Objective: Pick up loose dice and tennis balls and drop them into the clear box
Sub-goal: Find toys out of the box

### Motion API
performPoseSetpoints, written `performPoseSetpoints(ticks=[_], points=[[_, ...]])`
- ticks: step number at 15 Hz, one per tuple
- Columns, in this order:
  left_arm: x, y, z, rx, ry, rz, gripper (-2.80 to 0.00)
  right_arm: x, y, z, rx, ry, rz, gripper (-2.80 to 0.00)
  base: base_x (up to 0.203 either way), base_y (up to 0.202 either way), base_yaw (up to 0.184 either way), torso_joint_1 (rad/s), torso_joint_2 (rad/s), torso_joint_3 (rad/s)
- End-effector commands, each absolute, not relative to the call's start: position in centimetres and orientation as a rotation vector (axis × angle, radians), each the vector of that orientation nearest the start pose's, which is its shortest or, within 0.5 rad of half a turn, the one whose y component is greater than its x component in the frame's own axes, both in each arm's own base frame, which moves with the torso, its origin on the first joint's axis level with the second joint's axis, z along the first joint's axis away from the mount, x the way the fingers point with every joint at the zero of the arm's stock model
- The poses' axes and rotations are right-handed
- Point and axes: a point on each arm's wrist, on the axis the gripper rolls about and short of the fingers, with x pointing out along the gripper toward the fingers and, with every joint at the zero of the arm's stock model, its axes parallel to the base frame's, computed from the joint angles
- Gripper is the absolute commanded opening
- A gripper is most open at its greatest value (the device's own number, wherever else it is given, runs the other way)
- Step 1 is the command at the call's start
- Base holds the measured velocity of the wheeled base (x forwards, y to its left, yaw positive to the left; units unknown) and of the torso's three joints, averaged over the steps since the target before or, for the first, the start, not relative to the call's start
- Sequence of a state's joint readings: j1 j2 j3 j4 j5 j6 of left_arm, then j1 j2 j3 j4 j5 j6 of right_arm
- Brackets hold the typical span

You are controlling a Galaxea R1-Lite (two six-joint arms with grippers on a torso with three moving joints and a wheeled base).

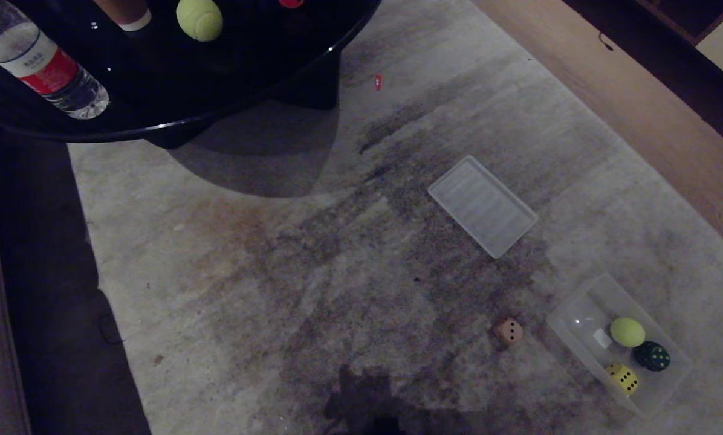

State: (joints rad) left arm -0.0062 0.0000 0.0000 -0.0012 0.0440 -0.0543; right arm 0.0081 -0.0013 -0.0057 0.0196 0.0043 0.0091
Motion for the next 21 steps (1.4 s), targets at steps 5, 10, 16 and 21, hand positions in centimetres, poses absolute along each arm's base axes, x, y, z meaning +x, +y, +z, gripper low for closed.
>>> performPoseSetpoints(ticks=[5, 10, 16, 21], points=[[-2.27, 0.11, 7.52, -0.055, -0.001, 0.038, -2.80, -2.33, -0.01, 7.51, 0.009, 0.014, 0.012, -2.80, 0.000, 0.000, 0.000, 0.002, 0.00, -0.198], [-2.27, 0.11, 7.52, -0.055, -0.001, 0.038, -2.80, -2.33, -0.01, 7.51, 0.009, 0.014, 0.012, -2.80, 0.000, 0.000, 0.000, 0.001, 0.00, -0.199], [-2.27, 0.11, 7.52, -0.055, -0.001, 0.038, -2.80, -2.33, -0.01, 7.51, 0.009, 0.014, 0.012, -2.80, 0.000, 0.000, 0.000, 0.003, 0.00, -0.194], [-2.27, 0.11, 7.52, -0.055, -0.001, 0.038, -2.80, -2.32, -0.01, 7.49, 0.006, 0.015, 0.012, -2.80, 0.000, 0.000, 0.000, 0.001, 0.00, -0.201]])
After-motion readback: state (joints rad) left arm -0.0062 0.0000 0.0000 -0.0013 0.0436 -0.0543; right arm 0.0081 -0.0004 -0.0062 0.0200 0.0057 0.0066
